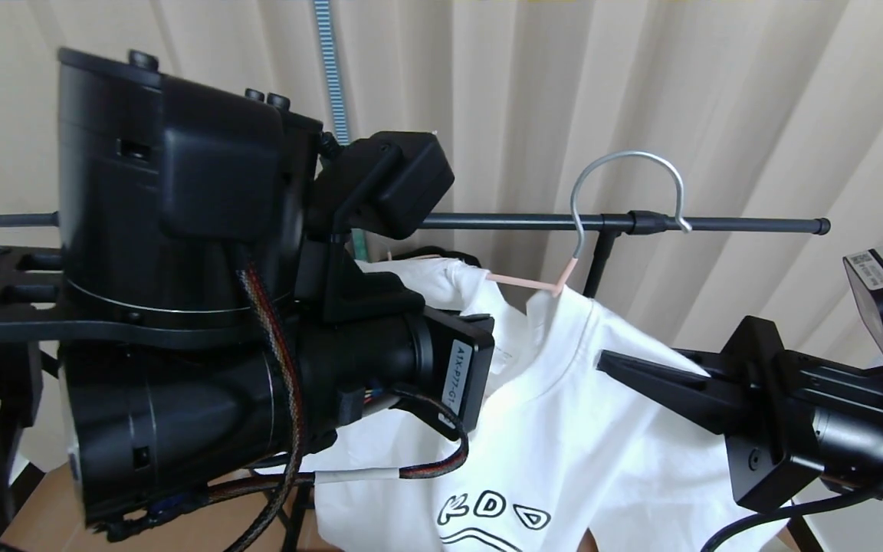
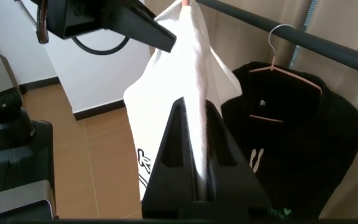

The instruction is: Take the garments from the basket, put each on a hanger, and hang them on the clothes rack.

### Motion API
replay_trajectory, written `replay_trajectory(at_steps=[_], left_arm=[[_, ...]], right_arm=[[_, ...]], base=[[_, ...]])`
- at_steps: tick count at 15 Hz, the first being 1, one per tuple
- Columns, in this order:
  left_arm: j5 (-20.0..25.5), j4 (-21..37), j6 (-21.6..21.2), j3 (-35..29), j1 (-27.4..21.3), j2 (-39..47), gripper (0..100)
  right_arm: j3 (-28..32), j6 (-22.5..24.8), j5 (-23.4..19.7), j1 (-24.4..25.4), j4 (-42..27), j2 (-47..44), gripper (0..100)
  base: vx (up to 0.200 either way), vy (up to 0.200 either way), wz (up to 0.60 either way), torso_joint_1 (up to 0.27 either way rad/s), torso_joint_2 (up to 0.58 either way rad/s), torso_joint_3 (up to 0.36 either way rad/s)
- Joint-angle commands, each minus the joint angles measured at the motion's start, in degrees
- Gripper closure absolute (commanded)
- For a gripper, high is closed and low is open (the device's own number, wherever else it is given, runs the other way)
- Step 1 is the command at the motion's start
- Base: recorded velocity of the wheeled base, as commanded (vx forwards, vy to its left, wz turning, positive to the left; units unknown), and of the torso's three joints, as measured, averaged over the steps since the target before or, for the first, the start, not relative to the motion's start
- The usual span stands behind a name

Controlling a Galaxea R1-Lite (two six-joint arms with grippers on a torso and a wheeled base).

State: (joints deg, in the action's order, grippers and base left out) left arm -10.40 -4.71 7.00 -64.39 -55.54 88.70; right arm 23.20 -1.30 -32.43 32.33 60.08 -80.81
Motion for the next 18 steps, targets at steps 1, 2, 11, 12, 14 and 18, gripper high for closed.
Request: replay_trajectory(at_steps=[1,2,11,12,14,18], left_arm=[[0.03,-1.80,0.03,1.11,-0.01,0.25,100],[0.03,-2.33,-0.32,1.81,0.08,0.25,100],[-0.50,-2.41,-0.58,2.16,-0.01,0.33,0],[-1.20,-2.33,-0.67,2.34,-0.01,0.07,0],[-1.38,-2.24,-0.67,4.01,0.08,-1.34,0],[-1.20,-2.33,-0.67,6.65,0.52,-3.97,0]], right_arm=[[0.00,-0.01,0.00,0.01,0.04,0.13,100],[-0.08,-0.10,0.00,0.01,0.04,0.22,100],[-0.44,-0.01,-0.09,0.01,0.13,0.30,100],[-0.35,-0.01,-0.09,0.01,0.13,0.30,100],[-0.35,-0.01,-0.09,0.01,0.13,0.22,100],[-0.35,-0.01,-0.09,-0.07,0.13,-0.31,100]], base=[[0.000,0.000,0.00,0.000,0.00,0.000],[0.000,0.000,0.00,0.000,0.00,0.000],[0.000,0.000,0.00,0.000,0.00,0.000],[0.000,0.000,0.00,0.000,0.00,0.000],[0.000,0.000,0.00,0.000,0.00,0.000],[0.000,0.000,0.00,0.000,0.00,0.000]])
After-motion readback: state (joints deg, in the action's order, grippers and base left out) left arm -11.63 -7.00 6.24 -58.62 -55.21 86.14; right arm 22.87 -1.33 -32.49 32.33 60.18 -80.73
